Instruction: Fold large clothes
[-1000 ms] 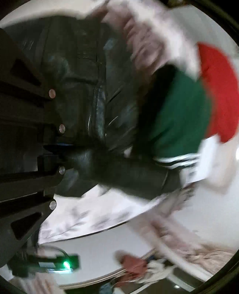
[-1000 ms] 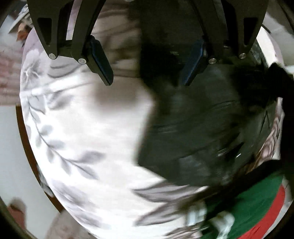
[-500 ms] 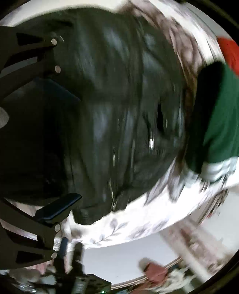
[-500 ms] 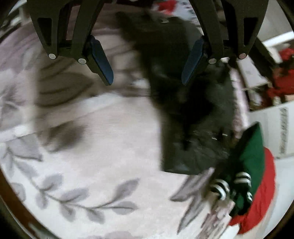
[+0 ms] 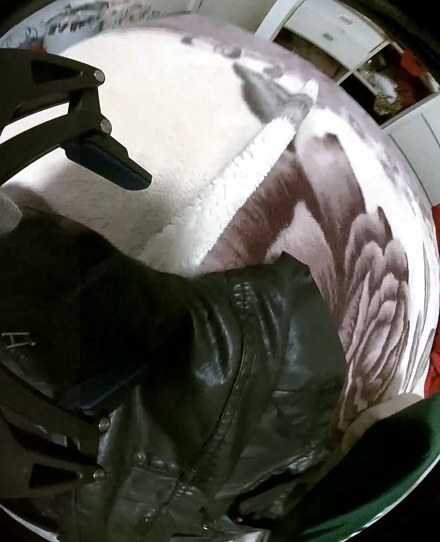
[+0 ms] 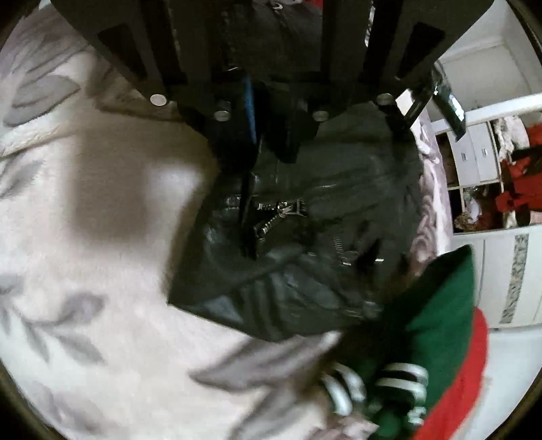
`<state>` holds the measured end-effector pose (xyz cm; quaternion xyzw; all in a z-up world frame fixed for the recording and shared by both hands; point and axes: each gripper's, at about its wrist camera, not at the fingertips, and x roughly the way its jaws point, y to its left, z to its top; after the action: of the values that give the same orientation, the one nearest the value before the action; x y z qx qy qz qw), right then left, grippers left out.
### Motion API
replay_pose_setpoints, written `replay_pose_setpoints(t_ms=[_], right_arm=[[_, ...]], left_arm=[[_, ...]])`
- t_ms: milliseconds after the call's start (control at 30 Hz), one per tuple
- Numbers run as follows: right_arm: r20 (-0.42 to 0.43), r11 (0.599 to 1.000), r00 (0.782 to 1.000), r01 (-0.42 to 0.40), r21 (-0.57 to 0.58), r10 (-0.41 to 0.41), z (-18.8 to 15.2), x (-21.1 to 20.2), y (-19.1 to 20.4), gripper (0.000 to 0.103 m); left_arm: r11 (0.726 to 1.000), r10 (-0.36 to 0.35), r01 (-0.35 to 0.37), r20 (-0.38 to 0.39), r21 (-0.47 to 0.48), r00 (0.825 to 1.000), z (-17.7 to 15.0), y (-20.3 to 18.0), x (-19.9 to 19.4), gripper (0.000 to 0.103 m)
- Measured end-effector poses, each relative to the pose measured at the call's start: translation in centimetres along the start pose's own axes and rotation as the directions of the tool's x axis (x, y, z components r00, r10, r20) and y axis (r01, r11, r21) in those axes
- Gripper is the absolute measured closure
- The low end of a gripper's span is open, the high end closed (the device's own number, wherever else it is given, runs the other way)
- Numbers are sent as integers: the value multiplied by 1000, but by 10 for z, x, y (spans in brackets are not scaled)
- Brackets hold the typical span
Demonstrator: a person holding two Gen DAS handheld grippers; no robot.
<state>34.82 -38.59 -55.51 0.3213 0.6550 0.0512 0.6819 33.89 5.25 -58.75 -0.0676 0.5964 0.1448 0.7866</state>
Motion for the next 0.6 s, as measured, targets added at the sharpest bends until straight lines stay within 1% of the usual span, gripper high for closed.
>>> replay_pose_setpoints(t_ms=[33,100,133,167,200,233,267,333,367,400,433,467,500,533,600], right_arm=[[38,999,999,12,-31,-11,-3,-8,7,96],[119,996,993,21,-87,-11,-8,-23,15,97],[120,993,992,59,-100,-47,-6,-21,14,97],[82,990,993,94,-104,-86,-2,-15,10,97],[-11,987,990,143,-74,-144,3,2,-1,97],[-49,989,988,145,-34,-147,6,4,-10,97],[-75,993,991,112,37,-109,8,2,-20,96],[-61,994,996,72,85,-67,11,-13,-28,92],[-41,993,997,61,97,-58,13,-24,-30,78],[-18,992,999,49,117,-48,15,-36,-35,54],[0,989,1000,31,146,-31,18,-46,-42,45],[5,986,1000,18,166,-19,22,-48,-47,41],[6,978,1000,-12,209,11,29,-49,-57,41],[2,971,999,-36,236,37,37,-46,-67,41],[-18,959,996,-84,269,92,54,-33,-80,41]], left_arm=[[1000,-19,19,4,-9,1000,-1,4,0,0],[997,-65,65,-1,-31,998,-3,10,2,0],[995,-90,89,-15,-48,996,-4,12,2,0],[992,-107,105,-27,-67,994,-2,15,1,0],[990,-118,115,-35,-79,992,-3,16,-3,0],[992,-106,103,-40,-70,994,-4,14,-11,0],[995,-89,86,-40,-54,995,-6,12,-18,0],[999,-45,45,-6,-7,999,-13,5,-44,0],[1000,-14,14,12,10,1000,-14,7,-53,0],[999,23,-24,36,30,999,-23,2,-66,0],[997,53,-56,58,47,997,-36,-4,-78,0],[995,79,-84,73,56,994,-47,-9,-85,0],[991,109,-114,84,66,991,-62,-16,-91,0],[989,122,-128,83,75,989,-79,-24,-92,0],[983,151,-155,51,95,987,-104,-38,-80,0]])
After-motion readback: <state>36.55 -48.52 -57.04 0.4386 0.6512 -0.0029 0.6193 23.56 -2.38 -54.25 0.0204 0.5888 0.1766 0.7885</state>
